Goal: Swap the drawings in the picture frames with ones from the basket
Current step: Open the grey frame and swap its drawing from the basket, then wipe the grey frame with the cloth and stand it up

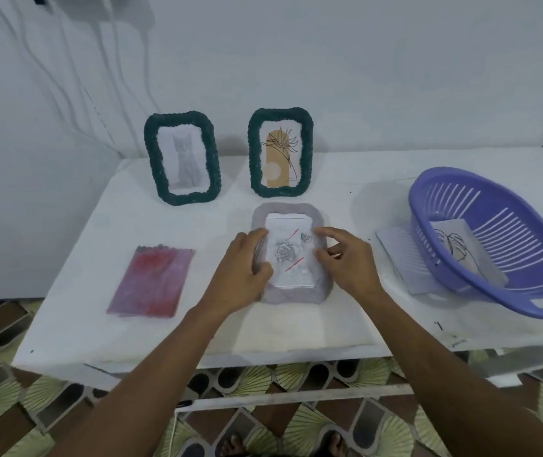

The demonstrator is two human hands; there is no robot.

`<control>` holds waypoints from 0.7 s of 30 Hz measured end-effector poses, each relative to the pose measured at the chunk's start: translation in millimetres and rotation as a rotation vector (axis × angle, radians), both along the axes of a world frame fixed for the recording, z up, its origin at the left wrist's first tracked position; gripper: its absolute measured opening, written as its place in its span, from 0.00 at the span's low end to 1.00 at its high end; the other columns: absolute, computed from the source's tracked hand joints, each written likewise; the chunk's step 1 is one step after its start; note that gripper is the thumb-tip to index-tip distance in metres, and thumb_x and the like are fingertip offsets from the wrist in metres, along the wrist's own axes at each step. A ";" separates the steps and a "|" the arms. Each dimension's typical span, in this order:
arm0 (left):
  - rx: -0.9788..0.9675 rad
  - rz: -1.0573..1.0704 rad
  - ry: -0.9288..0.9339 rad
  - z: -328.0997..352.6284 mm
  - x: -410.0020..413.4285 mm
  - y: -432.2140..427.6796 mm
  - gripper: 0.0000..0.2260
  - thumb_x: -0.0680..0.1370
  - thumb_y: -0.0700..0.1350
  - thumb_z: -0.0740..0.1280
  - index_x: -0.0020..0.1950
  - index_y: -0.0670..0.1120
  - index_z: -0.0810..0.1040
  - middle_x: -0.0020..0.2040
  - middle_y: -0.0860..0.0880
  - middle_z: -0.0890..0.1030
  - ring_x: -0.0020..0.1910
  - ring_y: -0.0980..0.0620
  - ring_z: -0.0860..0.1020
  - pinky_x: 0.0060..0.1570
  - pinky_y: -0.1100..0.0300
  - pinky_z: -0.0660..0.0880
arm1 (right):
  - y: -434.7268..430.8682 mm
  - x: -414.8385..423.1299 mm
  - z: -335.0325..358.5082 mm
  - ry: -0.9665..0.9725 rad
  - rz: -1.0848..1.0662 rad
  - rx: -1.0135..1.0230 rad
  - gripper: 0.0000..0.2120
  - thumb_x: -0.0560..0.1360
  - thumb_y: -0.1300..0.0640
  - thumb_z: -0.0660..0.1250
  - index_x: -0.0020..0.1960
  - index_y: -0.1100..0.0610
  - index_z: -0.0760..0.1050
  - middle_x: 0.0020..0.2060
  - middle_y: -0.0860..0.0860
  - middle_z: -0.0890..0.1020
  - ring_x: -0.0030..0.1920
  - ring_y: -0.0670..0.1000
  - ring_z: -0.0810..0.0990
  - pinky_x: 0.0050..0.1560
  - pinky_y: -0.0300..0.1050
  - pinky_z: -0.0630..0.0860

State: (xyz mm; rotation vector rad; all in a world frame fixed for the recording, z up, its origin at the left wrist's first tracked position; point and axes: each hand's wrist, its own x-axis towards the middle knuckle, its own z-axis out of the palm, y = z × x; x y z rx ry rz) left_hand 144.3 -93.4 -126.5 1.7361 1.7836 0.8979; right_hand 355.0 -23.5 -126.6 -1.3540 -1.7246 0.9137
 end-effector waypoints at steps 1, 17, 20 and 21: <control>-0.012 -0.022 0.095 -4.5 1.4 2.0 0.24 0.77 0.48 0.62 0.73 0.53 0.62 0.59 0.50 0.71 0.57 0.51 0.70 0.60 0.51 0.69 | 2.6 5.5 -1.5 -0.033 0.006 0.022 0.17 0.71 0.60 0.73 0.59 0.50 0.80 0.51 0.47 0.83 0.39 0.47 0.79 0.41 0.30 0.74; 0.047 -0.035 0.491 -22.8 3.5 3.5 0.28 0.75 0.62 0.50 0.69 0.51 0.71 0.57 0.48 0.69 0.58 0.48 0.66 0.55 0.52 0.63 | 16.0 24.6 -32.3 -0.442 0.048 0.266 0.15 0.71 0.49 0.71 0.58 0.44 0.79 0.59 0.43 0.79 0.61 0.49 0.70 0.54 0.47 0.62; 0.054 -0.049 0.545 -14.5 -11.6 -3.6 0.25 0.78 0.59 0.49 0.69 0.50 0.70 0.60 0.48 0.71 0.60 0.47 0.67 0.56 0.51 0.66 | 17.6 24.7 -32.5 -0.444 0.047 0.266 0.15 0.72 0.50 0.71 0.58 0.45 0.79 0.59 0.44 0.79 0.60 0.50 0.72 0.54 0.47 0.62; 0.079 -0.026 0.599 -11.3 -21.4 -8.5 0.23 0.79 0.57 0.50 0.69 0.49 0.70 0.61 0.48 0.72 0.60 0.47 0.68 0.56 0.50 0.67 | 17.8 24.9 -32.4 -0.447 0.046 0.272 0.14 0.72 0.50 0.71 0.58 0.45 0.79 0.59 0.44 0.79 0.60 0.51 0.72 0.54 0.47 0.63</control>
